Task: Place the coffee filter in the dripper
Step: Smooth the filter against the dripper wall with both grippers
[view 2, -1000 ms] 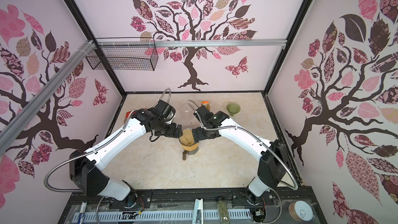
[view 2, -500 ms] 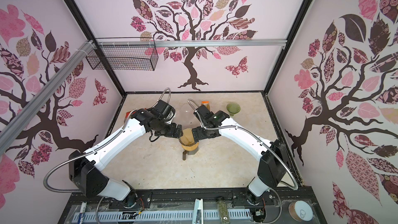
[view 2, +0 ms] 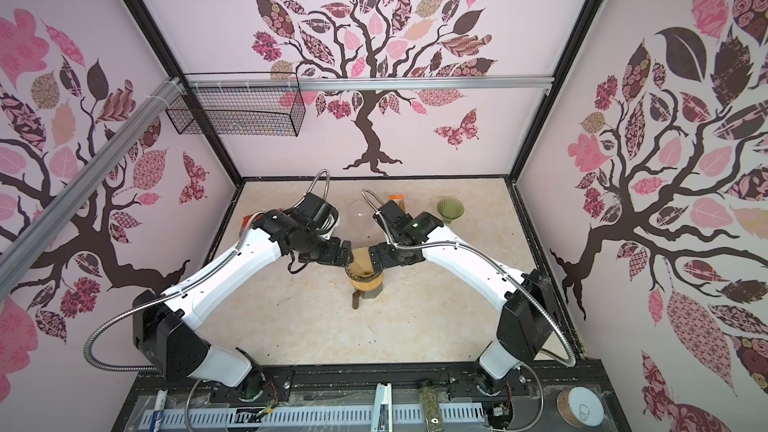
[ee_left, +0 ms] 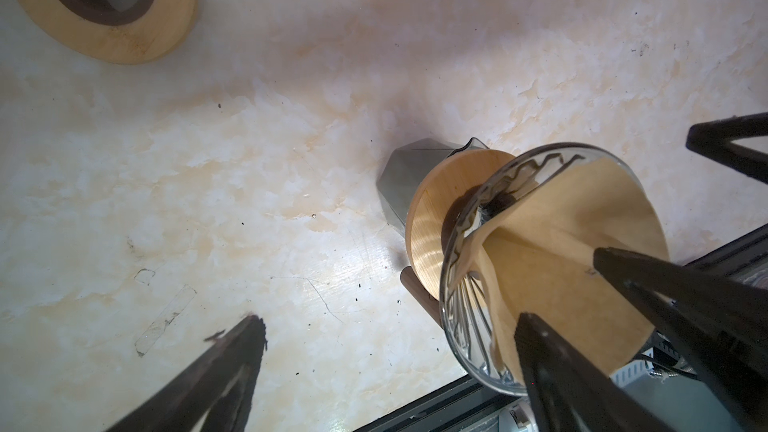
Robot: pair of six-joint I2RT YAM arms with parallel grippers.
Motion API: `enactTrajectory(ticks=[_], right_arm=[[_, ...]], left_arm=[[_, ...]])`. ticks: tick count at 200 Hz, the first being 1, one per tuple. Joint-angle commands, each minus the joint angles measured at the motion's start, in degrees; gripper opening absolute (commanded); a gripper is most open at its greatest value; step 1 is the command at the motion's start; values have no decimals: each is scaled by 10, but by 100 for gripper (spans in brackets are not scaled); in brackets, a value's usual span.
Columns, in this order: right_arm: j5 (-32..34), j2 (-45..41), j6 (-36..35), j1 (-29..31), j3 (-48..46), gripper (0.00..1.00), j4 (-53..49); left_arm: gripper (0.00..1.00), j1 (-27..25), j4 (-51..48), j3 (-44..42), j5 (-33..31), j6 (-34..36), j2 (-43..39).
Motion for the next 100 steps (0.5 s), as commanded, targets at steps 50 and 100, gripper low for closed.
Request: enactTrajectory(ticks=[50, 100], right_arm=[[-4, 8, 2, 2, 28, 100, -3], [1, 14, 1, 2, 34, 100, 2]], left_arm=[[97, -3, -6, -35, 7, 15, -15], [97, -3, -9, -45, 10, 17, -17]])
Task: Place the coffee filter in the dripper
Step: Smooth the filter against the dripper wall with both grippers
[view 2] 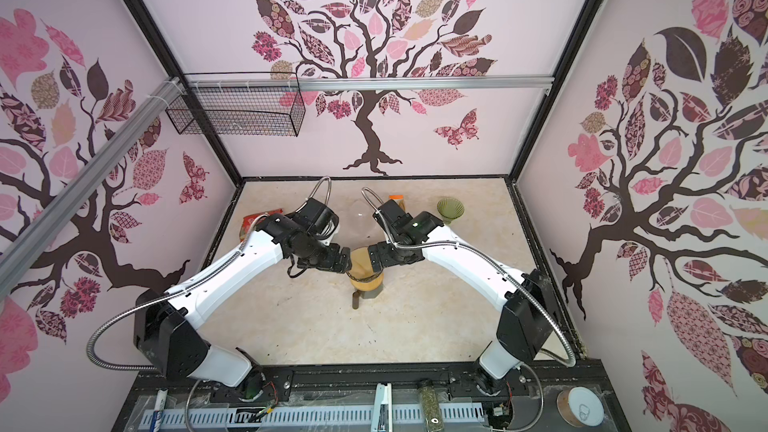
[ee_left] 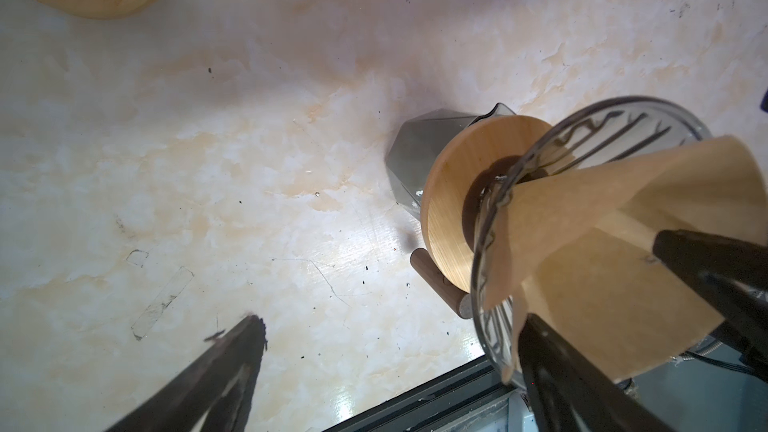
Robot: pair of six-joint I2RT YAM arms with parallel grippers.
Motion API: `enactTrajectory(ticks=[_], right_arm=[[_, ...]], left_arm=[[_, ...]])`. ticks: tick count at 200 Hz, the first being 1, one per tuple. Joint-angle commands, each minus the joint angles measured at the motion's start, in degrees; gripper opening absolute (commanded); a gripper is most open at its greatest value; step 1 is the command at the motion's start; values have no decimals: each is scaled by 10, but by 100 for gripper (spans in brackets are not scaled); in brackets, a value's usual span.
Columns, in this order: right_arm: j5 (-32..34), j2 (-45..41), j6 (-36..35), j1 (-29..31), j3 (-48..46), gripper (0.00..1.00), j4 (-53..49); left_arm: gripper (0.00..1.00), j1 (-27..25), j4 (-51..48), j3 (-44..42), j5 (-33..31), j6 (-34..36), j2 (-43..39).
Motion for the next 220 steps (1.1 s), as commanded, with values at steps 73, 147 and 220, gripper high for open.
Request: enactTrajectory(ticks=[73, 147, 220], right_arm=[[25, 41, 2, -2, 51, 100, -3], [28, 53, 5, -7, 53, 100, 7], [21, 51, 5, -7, 51, 100, 4]], left_arm=[[97, -3, 0, -19, 1, 11, -17], [97, -3, 0, -24, 2, 13, -22], [97, -3, 3, 0, 8, 0, -34]])
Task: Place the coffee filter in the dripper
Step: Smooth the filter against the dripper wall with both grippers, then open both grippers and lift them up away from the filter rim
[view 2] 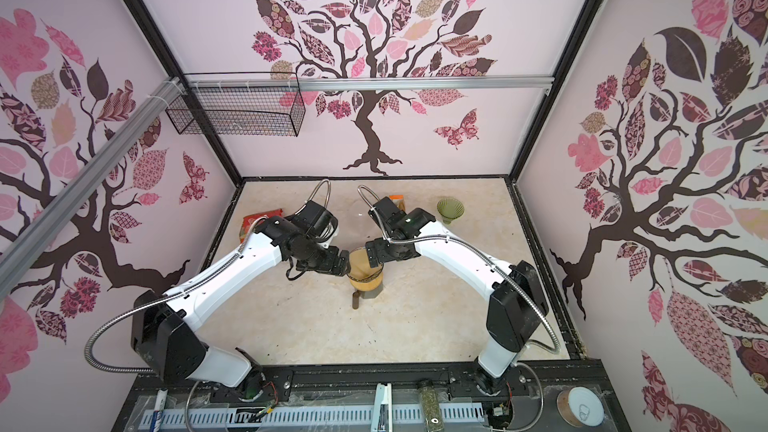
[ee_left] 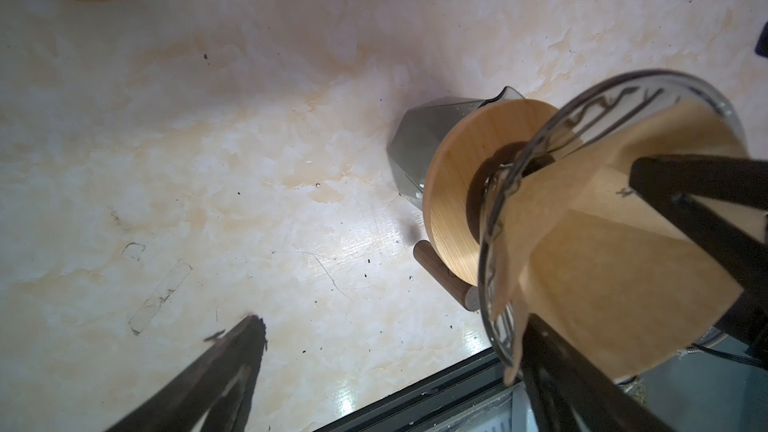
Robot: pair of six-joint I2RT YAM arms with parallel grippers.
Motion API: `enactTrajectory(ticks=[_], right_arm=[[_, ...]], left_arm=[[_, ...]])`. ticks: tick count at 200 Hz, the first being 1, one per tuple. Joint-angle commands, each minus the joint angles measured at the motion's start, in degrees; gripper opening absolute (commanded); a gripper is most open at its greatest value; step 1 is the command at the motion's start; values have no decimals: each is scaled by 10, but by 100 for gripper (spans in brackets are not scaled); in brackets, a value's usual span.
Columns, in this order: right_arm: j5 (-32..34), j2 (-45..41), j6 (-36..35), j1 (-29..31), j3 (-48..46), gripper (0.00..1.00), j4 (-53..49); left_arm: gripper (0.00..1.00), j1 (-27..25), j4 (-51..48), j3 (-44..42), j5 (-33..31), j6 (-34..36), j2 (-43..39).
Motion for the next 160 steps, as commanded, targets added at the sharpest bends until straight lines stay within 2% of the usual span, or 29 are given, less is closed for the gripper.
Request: enactTrajectory(ticks=[1, 160], right_arm=[[1, 8, 1, -2, 24, 100, -2], [-21, -11, -1, -3, 23, 100, 1]], left_arm=[[97, -3, 2, 14, 4, -3, -21], [97, -2, 4, 43, 5, -19, -44]])
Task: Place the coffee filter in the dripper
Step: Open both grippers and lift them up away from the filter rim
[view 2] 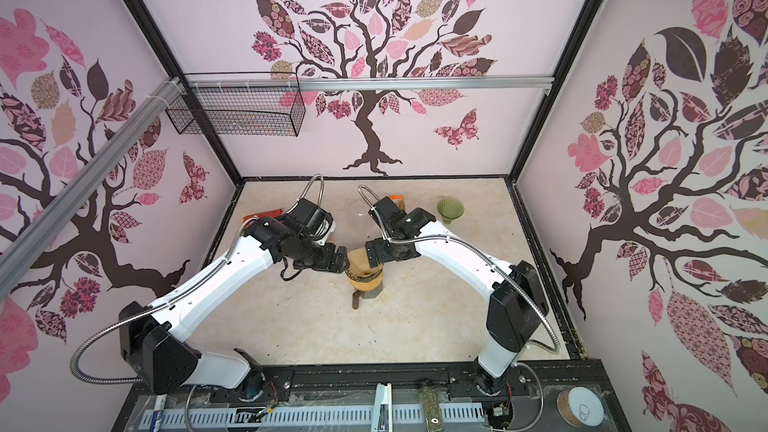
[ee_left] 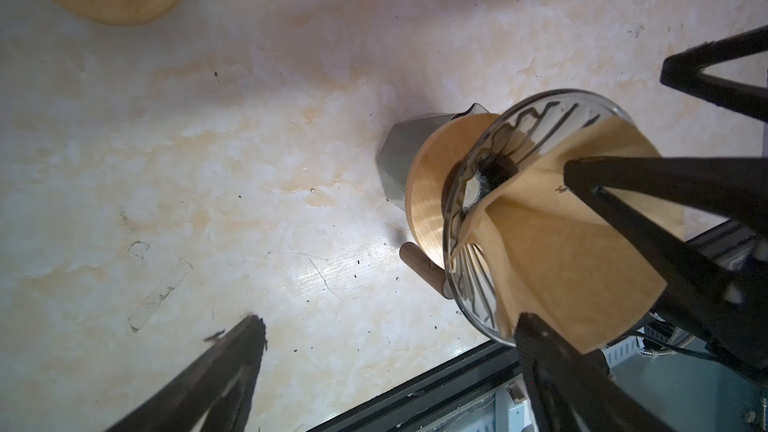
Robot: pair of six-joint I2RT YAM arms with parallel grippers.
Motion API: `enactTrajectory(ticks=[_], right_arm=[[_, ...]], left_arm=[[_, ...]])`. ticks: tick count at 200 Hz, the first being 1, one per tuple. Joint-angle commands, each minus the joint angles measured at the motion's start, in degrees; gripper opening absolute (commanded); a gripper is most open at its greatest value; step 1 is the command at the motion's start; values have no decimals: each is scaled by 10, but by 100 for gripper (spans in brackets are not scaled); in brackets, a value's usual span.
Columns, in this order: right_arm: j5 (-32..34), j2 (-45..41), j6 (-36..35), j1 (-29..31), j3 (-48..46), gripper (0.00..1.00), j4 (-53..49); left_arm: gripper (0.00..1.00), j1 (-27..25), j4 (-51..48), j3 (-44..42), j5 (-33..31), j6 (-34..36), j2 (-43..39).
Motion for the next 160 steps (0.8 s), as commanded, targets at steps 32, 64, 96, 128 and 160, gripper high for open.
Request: enactTrajectory(ticks=[32, 64, 96, 128, 160], right_arm=[[-16, -21, 1, -2, 25, 100, 0], [-25, -32, 3, -2, 26, 100, -2], [-27, -40, 4, -2, 36, 100, -9], [-30, -46, 5, -2, 41, 100, -12], [-31, -47, 7, -2, 50, 100, -15]], left_arm=[[97, -1, 1, 42, 10, -2, -15], [97, 0, 0, 50, 18, -3, -18], [97, 6, 0, 55, 29, -7, -25], [97, 13, 0, 58, 37, -10, -35], [97, 23, 0, 56, 51, -15, -47]])
